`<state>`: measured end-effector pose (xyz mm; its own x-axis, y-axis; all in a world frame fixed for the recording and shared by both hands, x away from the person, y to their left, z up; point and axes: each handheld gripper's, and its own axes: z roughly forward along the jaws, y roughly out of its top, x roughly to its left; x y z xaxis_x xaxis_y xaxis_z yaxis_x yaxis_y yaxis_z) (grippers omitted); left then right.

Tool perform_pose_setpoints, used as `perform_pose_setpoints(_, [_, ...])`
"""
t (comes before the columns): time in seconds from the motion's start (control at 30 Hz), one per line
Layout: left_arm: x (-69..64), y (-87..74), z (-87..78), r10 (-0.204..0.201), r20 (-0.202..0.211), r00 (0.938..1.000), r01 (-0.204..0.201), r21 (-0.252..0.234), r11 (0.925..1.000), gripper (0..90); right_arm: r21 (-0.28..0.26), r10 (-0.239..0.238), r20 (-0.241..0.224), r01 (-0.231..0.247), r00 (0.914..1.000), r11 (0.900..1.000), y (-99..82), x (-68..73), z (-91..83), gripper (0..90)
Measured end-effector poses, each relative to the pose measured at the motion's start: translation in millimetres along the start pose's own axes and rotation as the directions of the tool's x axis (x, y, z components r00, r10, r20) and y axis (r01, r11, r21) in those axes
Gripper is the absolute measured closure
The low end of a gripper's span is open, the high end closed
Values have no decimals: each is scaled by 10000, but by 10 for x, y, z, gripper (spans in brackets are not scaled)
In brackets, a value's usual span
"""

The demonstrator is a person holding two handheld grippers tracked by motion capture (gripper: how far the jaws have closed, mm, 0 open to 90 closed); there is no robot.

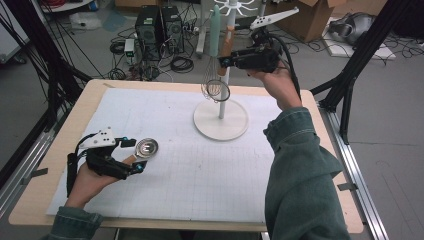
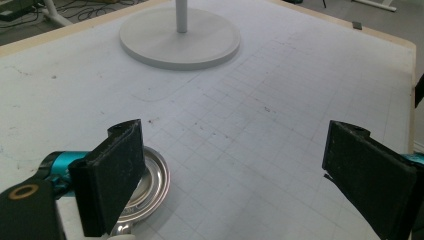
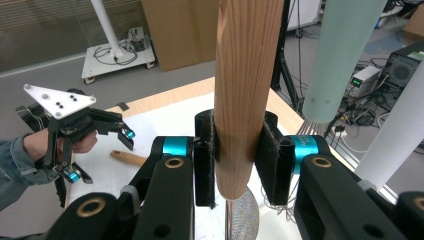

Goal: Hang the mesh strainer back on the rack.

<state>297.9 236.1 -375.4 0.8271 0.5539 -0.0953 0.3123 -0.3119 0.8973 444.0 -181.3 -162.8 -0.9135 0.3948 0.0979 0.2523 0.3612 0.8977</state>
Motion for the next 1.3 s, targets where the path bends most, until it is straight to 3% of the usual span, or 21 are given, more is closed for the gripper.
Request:
perform_pose_setpoints(0.33, [20, -3, -44, -90, -117, 9999, 88, -141, 9999, 83, 265, 63, 175, -67, 9998, 9996, 231, -38, 63, 719])
perform_pose_setpoints(0.63, [24, 1, -51, -87, -188, 9998, 83, -169, 9998, 61, 438, 286, 405, -303, 9988, 9986, 335, -114, 92, 719])
perform_pose_setpoints(0.87, [20, 6, -68, -19, -270, 9996, 13, -203, 9998, 61, 495, 637, 569, -666, 9963, 9966, 330, -175, 105, 718])
perform_pose_setpoints(1.3, [7, 13, -62, 40, -292, 9996, -45, -197, 9998, 61, 338, 785, 756, -812, 9940, 9961, 271, -217, 100, 713])
